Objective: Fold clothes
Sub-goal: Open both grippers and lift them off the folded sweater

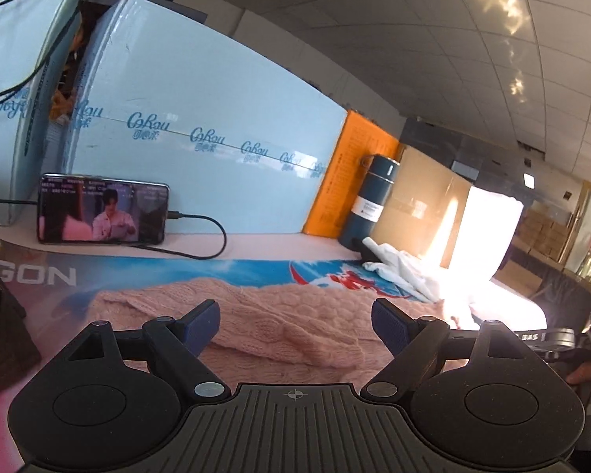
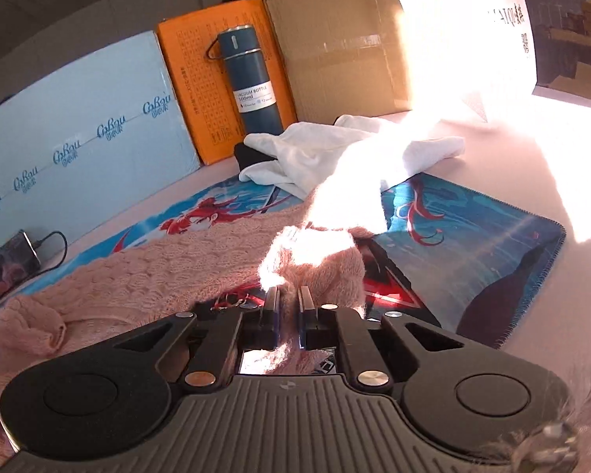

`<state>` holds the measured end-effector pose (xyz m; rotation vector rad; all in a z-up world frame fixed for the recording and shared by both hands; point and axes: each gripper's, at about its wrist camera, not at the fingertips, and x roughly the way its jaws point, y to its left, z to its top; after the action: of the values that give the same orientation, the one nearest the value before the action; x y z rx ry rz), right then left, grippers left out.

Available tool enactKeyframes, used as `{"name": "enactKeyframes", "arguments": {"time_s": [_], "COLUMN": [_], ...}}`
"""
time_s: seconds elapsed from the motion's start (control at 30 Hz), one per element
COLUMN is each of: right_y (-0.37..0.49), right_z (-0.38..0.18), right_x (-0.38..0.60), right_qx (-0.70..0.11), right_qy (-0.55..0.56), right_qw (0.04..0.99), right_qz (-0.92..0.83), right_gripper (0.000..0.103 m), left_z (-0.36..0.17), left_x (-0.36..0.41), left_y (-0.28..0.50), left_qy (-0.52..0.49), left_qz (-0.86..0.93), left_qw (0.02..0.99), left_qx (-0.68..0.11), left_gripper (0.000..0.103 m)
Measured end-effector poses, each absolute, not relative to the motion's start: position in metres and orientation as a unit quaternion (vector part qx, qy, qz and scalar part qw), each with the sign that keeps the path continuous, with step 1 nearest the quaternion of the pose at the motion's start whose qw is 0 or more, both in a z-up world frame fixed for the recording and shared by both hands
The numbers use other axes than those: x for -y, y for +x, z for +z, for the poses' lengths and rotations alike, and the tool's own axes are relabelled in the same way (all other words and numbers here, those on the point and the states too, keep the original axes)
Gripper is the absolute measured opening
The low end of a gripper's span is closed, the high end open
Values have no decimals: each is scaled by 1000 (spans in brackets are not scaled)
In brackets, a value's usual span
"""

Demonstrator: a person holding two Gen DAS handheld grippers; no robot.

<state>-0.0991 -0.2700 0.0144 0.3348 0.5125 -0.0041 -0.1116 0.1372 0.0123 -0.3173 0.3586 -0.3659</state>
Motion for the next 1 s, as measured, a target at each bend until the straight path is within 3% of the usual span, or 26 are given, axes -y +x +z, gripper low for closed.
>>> {"name": "enactKeyframes", "arguments": {"time_s": [0.13,0.33,0.4,0.7,0.93,1.0], "right_y": [-138,-164,-165,-87,16,25], "right_z": [22,17,15,42,8,0], "right_x": [295,329,342,341,318,307], "right_qx": [-200,-224,-213,-181,-305,-308], "right_qy": [198,212,224,253,197,151], "right_qw": [959,939,929,945,929,937], "right_qz": [-41,-152,-204,-105,-64,-70], "right_gripper": [7,10,31,61,61,59], "left_z": [9,9,9,8,9,8], "left_x": [-146,-145,-146,-155,-157,-159], "left_y": [-111,-112,-113,-115,-119,-118], "left_qy": [-176,-166,-167,-189,-198,-201], "left_qz": [-166,-147,-143,-123,-140,-140], "left_qw": [953,958,959,959,958,957], "left_qx": [-182,-184,-180,-170,-155,-158], "left_gripper": [87,87,87,87,88,88]}}
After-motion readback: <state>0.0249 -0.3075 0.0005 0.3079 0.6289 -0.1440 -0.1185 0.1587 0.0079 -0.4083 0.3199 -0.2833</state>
